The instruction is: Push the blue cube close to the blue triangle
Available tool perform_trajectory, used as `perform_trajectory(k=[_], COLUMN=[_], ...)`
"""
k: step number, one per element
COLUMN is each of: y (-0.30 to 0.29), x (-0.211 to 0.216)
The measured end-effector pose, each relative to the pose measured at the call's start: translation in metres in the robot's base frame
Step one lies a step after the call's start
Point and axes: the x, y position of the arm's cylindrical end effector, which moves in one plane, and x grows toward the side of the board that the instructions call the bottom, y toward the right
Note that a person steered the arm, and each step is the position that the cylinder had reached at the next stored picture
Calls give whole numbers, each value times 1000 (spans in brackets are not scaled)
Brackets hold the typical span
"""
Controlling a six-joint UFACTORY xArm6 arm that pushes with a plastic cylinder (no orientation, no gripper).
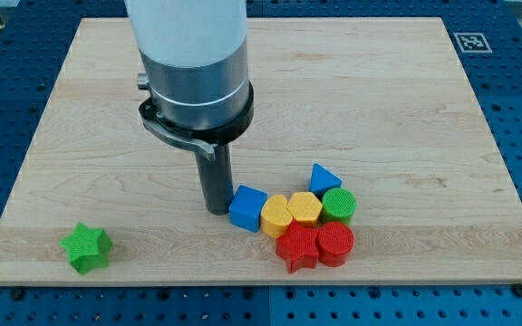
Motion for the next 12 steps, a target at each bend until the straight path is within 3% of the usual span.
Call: perform_trajectory(k=[4,8,12], y=[3,23,50], x=[28,-8,-10])
